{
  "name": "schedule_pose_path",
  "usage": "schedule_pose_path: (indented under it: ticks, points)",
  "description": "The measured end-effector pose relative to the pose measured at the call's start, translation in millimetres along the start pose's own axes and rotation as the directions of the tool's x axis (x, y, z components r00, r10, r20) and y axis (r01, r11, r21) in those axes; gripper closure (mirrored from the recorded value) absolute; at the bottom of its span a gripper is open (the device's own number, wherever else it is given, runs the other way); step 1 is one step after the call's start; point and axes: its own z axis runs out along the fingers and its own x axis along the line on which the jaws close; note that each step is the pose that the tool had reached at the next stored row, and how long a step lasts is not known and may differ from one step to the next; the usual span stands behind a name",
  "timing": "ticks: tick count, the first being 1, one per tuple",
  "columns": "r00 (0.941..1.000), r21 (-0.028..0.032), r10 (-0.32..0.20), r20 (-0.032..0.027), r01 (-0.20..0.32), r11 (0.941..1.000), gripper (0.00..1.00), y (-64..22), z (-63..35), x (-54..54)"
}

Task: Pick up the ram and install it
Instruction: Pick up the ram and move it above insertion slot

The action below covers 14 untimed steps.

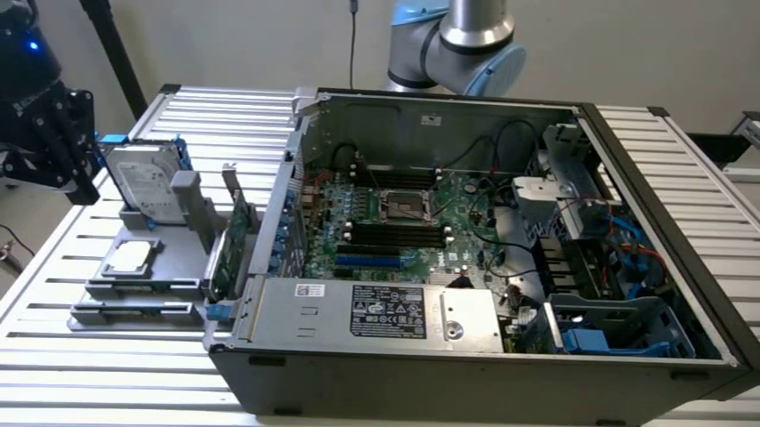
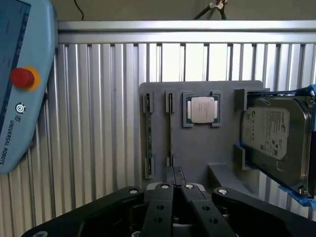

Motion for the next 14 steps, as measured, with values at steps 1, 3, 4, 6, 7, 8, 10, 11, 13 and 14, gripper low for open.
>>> schedule_pose_path:
  ticks: [1, 3, 4, 6, 7, 8, 10, 11, 13, 14]
  points:
    - [1.0000, -0.0001, 0.000, 0.0001, 0.000, 1.0000, 0.89, 0.0, 0.1, 1.2]
    - [1.0000, -0.0002, 0.000, 0.0001, 0.000, 1.0000, 0.89, 0.0, 0.3, 4.3]
    - [1.0000, -0.0003, 0.000, 0.0001, 0.000, 1.0000, 0.89, 0.0, 0.3, 5.7]
    - [1.0000, -0.0003, 0.000, 0.0001, 0.000, 1.0000, 0.89, 0.0, 0.5, 7.9]
    - [1.0000, -0.0004, 0.000, 0.0001, 0.000, 1.0000, 0.89, 0.0, 0.7, 8.7]
    - [1.0000, -0.0003, 0.000, 0.0001, 0.000, 1.0000, 0.89, 0.0, 1.0, 9.4]
    - [1.0000, -0.0002, 0.000, 0.0002, 0.000, 1.0000, 0.89, 0.0, 2.2, 10.1]
    - [1.0000, -0.0003, 0.000, 0.0001, 0.000, 1.0000, 0.89, 0.1, 2.9, 10.3]
    - [1.0000, -0.0003, -0.001, -0.0002, 0.001, 1.0000, 0.88, 0.0, 4.6, 10.8]
    - [1.0000, -0.0003, -0.002, -0.0002, 0.002, 1.0000, 0.88, 0.1, 5.6, 11.0]
